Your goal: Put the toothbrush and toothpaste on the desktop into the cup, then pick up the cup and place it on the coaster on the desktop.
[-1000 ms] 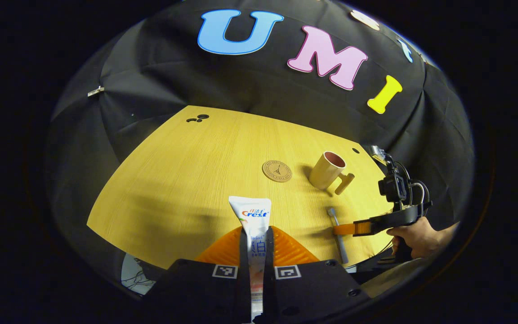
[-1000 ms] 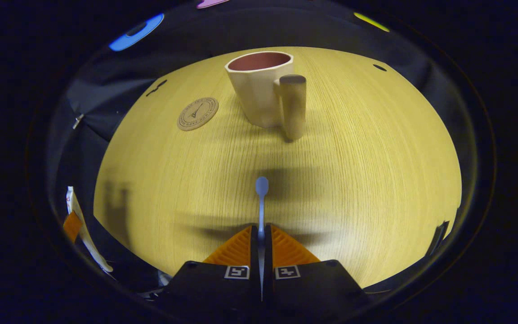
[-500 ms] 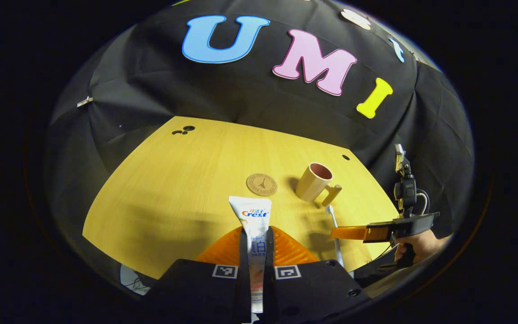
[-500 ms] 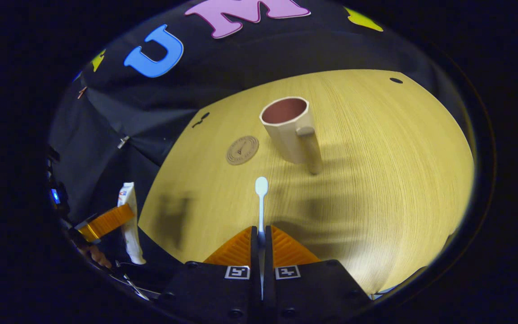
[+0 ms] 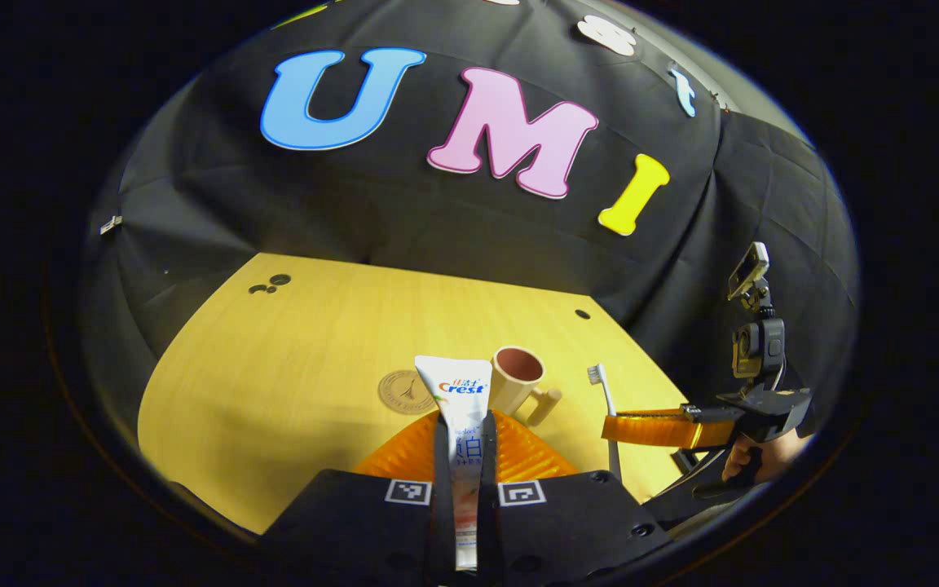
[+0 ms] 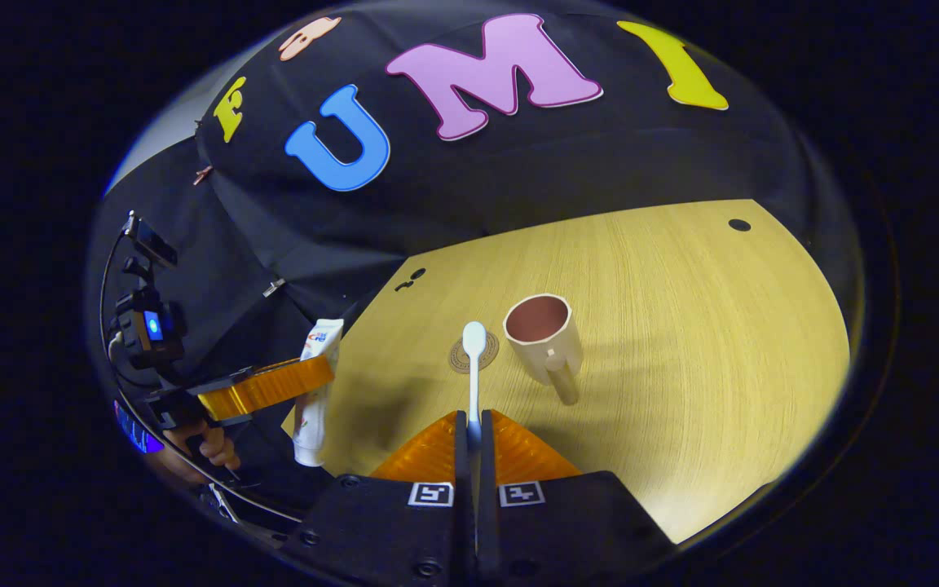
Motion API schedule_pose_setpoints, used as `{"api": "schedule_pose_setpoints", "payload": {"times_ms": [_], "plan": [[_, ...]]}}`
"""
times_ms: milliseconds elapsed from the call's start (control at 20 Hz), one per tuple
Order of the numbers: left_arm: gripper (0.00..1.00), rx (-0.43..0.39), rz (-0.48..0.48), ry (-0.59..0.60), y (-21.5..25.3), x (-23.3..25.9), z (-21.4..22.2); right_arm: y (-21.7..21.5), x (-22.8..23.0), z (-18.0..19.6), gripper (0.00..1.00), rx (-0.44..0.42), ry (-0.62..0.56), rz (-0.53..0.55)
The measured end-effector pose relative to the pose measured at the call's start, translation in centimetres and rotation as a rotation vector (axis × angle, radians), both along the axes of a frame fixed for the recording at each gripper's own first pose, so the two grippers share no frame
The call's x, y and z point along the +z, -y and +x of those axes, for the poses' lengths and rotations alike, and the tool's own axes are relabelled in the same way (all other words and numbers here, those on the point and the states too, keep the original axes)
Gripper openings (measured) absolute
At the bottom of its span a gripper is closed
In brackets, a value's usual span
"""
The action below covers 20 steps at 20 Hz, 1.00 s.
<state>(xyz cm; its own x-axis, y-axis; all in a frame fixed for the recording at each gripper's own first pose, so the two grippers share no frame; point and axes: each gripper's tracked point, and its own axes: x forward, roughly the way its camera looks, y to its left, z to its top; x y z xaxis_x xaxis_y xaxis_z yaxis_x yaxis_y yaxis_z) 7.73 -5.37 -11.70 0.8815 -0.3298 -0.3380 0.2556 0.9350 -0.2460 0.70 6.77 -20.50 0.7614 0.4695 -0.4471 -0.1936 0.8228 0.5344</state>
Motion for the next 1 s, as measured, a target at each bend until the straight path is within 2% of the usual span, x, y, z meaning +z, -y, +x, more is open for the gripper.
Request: {"api": "schedule_pose_setpoints", "payload": {"times_ms": [200,500,1000], "plan": [[0.16,-0.016,-0.044,0.075,2.4,3.0,2.8,1.9,1.8,-0.2,0.06,-0.015,0.033,0.032],[0.16,-0.012,-0.1,0.191,4.8,7.2,7.2,4.8,2.0,-0.4,0.06,-0.029,0.03,0.038],[0.15,-0.005,-0.175,0.278,7.7,9.3,13.0,8.3,0.6,-1.0,0.06,-0.063,-0.018,0.046]]}}
